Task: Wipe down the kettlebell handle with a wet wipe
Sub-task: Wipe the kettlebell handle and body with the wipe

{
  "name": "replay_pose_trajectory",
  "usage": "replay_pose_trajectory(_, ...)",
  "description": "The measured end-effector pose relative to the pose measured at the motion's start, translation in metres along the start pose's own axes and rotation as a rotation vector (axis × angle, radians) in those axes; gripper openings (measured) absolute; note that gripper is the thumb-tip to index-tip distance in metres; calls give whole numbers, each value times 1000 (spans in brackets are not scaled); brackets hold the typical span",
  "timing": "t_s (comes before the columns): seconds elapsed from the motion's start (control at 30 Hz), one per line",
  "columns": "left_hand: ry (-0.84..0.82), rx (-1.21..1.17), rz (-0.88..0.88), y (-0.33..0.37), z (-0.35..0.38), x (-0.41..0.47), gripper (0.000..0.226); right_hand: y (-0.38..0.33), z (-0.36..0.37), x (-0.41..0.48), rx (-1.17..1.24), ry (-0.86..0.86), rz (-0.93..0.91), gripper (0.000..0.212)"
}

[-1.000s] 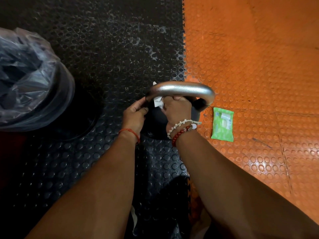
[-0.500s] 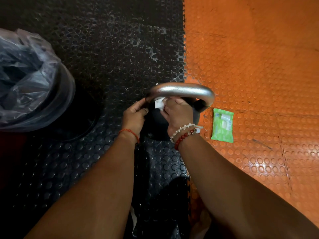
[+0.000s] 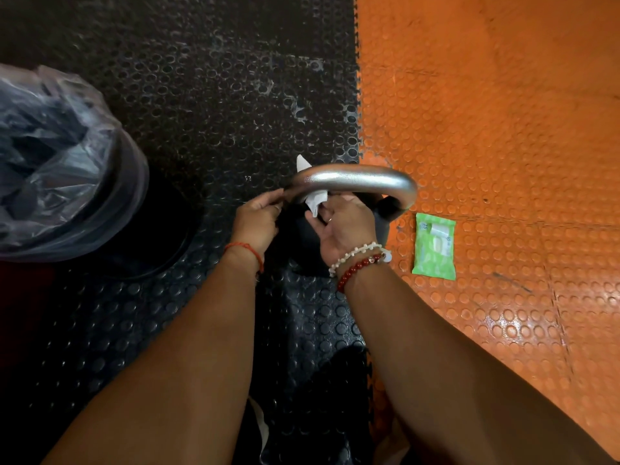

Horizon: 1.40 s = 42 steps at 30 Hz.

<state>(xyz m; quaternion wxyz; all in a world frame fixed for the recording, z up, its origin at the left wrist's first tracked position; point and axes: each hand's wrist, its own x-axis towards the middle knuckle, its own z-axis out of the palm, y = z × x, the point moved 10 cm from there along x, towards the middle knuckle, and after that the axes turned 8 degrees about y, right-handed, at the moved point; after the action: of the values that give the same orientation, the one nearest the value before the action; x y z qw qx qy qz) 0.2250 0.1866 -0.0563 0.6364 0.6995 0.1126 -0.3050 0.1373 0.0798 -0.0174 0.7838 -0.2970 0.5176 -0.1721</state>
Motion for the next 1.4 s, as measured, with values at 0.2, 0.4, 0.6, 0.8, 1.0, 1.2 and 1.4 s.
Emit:
replay_pose_trajectory(0.2, -7, 58, 252, 62, 3, 11, 40, -1, -2, 0, -159, -65, 9, 33)
replay_pose_trajectory(0.4, -152, 165, 341, 85, 22, 3, 42, -13, 1, -2, -276, -93, -41, 35)
replay_pose_trajectory(0.6, -143, 226, 392, 93, 19, -5, 40, -62, -32, -9, -889, 105, -740, 23)
replay_pose_trajectory(0.8, -106, 269, 487, 109, 14, -15, 40, -53, -42, -9, -1331, 84, -1004, 43)
replay_pose_trajectory(1.0, -22, 366, 558, 100, 8, -27, 30, -45, -42, -6, -1422, 96, -1019, 50)
replay_pose_trajectory(1.2, 157, 363, 800, 96, 8, -61, 32, -43, -40, -6, -1468, 91, -1046, 50)
replay_pose_trajectory(1.4, 198, 375, 797, 94, 3, -58, 34, -41, -41, -5, -1482, 80, -1033, 51)
